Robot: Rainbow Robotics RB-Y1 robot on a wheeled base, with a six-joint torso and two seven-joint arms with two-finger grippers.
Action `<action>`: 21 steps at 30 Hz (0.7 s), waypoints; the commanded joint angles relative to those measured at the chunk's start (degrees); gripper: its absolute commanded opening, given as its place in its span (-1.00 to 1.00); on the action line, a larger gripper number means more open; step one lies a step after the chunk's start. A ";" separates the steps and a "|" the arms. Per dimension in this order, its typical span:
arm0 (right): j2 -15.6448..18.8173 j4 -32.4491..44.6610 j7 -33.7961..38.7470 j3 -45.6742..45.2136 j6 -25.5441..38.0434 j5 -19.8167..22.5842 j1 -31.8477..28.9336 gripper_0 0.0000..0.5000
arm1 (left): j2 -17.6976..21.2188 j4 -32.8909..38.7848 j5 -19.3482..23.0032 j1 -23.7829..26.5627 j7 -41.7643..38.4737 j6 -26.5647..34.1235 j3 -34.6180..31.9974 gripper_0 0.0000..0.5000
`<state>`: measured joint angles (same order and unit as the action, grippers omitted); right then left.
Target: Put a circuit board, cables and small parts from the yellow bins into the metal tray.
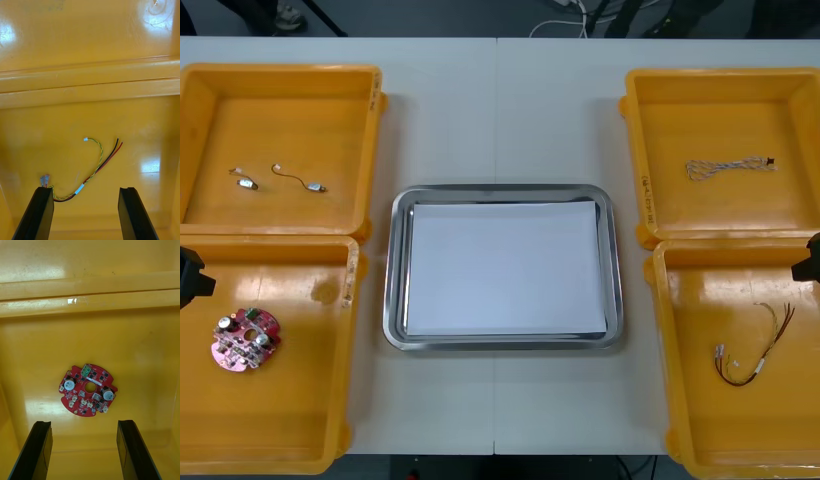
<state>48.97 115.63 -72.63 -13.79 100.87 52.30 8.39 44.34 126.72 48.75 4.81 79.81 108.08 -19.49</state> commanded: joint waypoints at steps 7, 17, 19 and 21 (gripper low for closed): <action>1.04 1.44 -2.17 -0.62 0.29 0.43 -0.48 1.00 | 2.25 1.07 0.29 0.20 -1.59 -0.68 -2.04 1.00; 1.04 1.44 -2.17 -0.62 0.29 0.43 -0.48 1.00 | 2.25 1.07 0.29 0.20 -1.59 -0.68 -2.04 1.00; 1.04 1.44 -2.17 -0.62 0.29 0.43 -0.48 1.00 | 2.25 1.07 0.29 0.20 -1.59 -0.68 -2.04 1.00; 1.04 1.44 -2.17 -0.62 0.29 0.43 -0.48 1.00 | 2.25 1.07 0.29 0.20 -1.59 -0.68 -2.04 1.00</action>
<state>48.97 115.63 -72.63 -13.79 100.87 52.30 8.39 44.34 126.72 48.75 4.81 79.81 108.08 -19.49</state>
